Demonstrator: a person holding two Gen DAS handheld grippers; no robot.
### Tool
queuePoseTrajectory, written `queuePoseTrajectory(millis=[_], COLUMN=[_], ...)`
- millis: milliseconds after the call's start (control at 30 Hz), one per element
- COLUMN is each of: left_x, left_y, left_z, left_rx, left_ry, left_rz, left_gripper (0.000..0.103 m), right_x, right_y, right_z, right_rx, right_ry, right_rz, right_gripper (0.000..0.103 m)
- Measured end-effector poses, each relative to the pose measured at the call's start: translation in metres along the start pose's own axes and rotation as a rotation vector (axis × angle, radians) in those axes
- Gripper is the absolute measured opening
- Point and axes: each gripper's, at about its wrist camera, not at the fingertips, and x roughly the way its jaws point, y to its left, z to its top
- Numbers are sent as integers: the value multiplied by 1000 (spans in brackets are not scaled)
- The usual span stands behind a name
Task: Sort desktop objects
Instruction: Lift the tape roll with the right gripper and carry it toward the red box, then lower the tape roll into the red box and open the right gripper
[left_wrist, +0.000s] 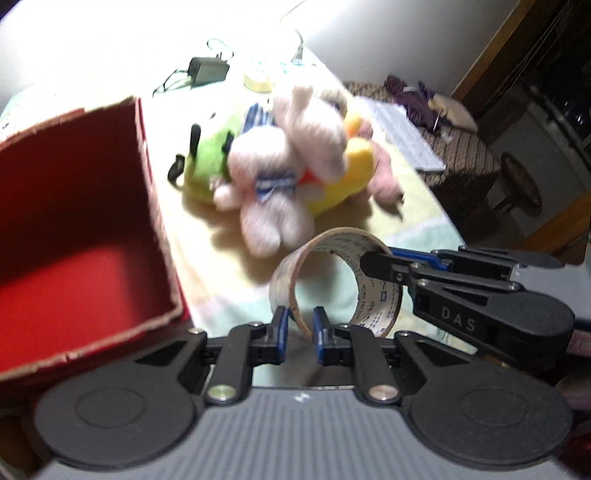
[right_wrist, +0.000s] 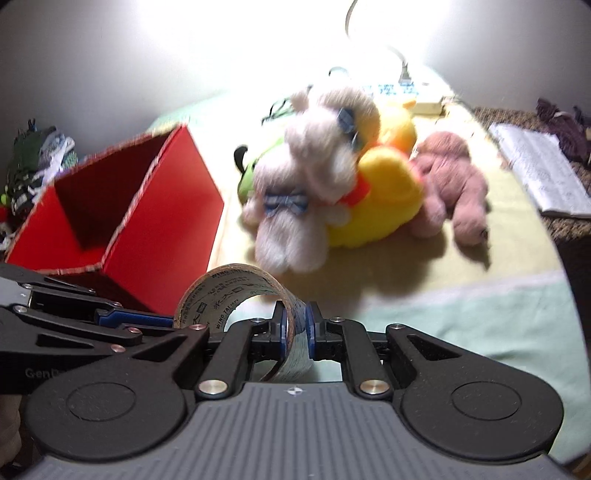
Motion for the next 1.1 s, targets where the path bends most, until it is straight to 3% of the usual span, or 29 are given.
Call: queuePoseTrajectory(millis=[233,433,667,833,1100], left_x=[-36,-79,-125,-142,-117], left_y=[-2,12,57,108,187], left_z=[19,27,29,28,26], left_rx=[-15,-17,-43,-102,-181], left_ry=[-124,-241,-352,-349,-216], left_rz=[-32,3,102,187,288], left_gripper=[10,10,8,8,7], right_x=[-33,-37,-26,7,80], right_y=[11,33,91,136,194], right_z=[19,42,76,93,93], right_rx=[-105,-149,-256,-287,-266], right_ry=[-220,-308,-397,-356,-130], right_rz=[-20,28,107,190,242], right_gripper=[12,12,12,12,12])
